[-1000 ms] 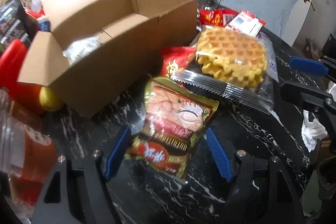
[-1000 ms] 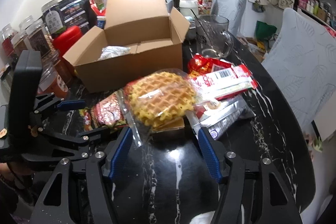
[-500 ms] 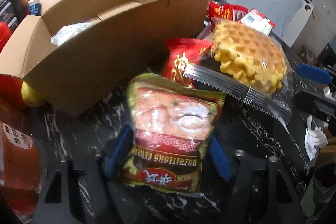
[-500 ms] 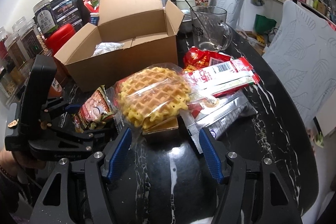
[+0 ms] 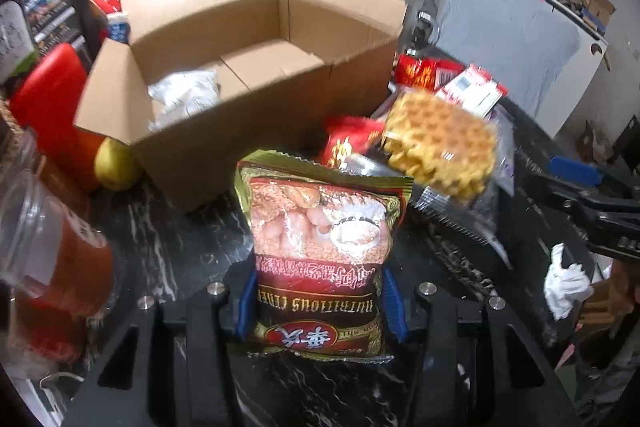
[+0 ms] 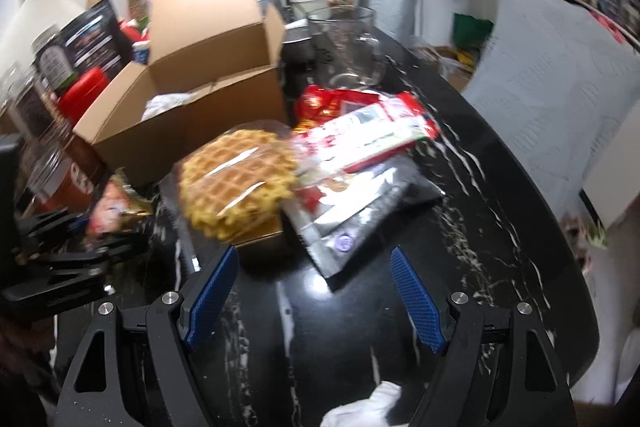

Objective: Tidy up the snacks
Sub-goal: 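Grasp the red-and-green cereal snack bag with the left gripper, then grasp the wrapped waffle with the right gripper while the left gripper holds the cereal bag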

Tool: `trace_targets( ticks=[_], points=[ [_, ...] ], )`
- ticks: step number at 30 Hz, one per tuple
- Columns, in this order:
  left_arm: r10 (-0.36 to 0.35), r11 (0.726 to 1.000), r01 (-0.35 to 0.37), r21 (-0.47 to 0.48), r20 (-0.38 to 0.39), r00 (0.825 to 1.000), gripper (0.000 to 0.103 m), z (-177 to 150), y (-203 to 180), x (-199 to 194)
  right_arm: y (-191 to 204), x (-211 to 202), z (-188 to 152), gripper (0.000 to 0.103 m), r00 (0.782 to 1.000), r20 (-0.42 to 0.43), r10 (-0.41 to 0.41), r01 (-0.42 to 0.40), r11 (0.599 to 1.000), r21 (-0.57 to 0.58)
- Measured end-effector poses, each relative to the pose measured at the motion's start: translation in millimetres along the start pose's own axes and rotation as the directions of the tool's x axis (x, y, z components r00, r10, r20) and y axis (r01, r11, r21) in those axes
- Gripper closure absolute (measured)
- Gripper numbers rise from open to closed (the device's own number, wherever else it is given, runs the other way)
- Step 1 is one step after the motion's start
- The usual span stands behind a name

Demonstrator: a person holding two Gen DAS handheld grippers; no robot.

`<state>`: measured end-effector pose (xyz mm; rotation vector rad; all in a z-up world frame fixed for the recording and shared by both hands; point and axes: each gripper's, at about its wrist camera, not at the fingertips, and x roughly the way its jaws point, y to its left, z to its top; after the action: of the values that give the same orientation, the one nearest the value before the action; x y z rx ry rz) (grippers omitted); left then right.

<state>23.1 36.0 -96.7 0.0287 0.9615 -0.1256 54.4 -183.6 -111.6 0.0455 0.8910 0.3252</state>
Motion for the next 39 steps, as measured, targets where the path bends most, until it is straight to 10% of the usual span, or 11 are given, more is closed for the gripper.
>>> trace_targets(
  ticks=[28,33,39],
  points=[
    [0.016,0.998,-0.013,-0.065,0.042,0.999,0.053,1.2,11.0,-26.3,11.3,52.8,29.1,0.024,0.945,0.049,0.325,-0.328,0.930,0.164],
    [0.017,0.998,-0.014,-0.068,0.039,0.999,0.053,1.0,10.8,-26.4,10.0,50.9,28.9,0.061,0.936,0.078,0.343,-0.351,0.919,0.181],
    [0.025,0.997,-0.022,-0.079,0.042,0.999,0.053,-1.1,11.9,-27.5,12.8,39.4,30.7,0.075,0.927,0.113,0.358,-0.372,0.915,0.156]
  ],
)
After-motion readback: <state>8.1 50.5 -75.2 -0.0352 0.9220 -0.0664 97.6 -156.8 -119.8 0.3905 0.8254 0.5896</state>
